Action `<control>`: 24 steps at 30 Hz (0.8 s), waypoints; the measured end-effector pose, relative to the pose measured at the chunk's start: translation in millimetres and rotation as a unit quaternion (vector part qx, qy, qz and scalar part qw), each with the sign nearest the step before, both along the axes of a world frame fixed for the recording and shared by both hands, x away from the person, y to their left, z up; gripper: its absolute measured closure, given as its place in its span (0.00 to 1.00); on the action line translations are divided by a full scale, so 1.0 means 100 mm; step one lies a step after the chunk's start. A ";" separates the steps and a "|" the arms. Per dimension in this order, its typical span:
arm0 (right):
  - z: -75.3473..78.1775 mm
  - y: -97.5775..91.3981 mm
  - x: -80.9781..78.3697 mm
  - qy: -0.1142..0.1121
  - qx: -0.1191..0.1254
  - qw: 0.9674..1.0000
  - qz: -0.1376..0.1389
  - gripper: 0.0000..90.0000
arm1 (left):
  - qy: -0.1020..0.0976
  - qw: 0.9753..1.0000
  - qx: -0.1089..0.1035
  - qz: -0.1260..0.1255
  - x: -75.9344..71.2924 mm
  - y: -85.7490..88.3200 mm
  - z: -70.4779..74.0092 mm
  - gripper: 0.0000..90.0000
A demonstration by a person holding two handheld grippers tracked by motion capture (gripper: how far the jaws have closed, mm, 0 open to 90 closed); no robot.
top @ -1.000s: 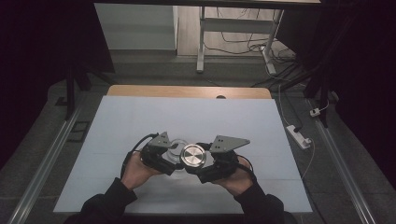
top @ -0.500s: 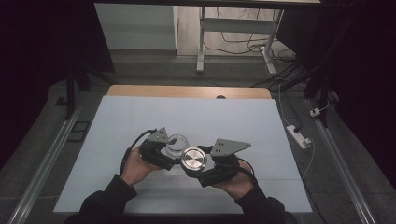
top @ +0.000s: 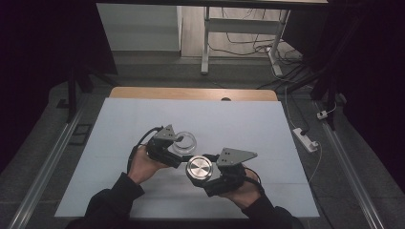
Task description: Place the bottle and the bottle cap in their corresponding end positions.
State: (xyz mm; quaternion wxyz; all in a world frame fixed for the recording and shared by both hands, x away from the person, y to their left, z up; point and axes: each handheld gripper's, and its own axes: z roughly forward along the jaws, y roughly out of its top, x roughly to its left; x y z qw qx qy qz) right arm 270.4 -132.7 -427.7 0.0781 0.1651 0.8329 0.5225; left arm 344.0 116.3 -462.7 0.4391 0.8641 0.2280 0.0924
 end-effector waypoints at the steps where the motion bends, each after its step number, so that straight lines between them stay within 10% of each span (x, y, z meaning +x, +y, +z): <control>1: 0.00 0.00 0.00 0.000 0.000 1.000 0.000 0.20 | -0.002 1.000 0.001 -0.001 0.01 -0.01 0.00 0.18; 24: -0.40 0.08 -0.04 0.008 -0.024 1.000 0.001 0.20 | -0.011 1.000 -0.004 0.024 0.24 -0.13 -0.10 0.18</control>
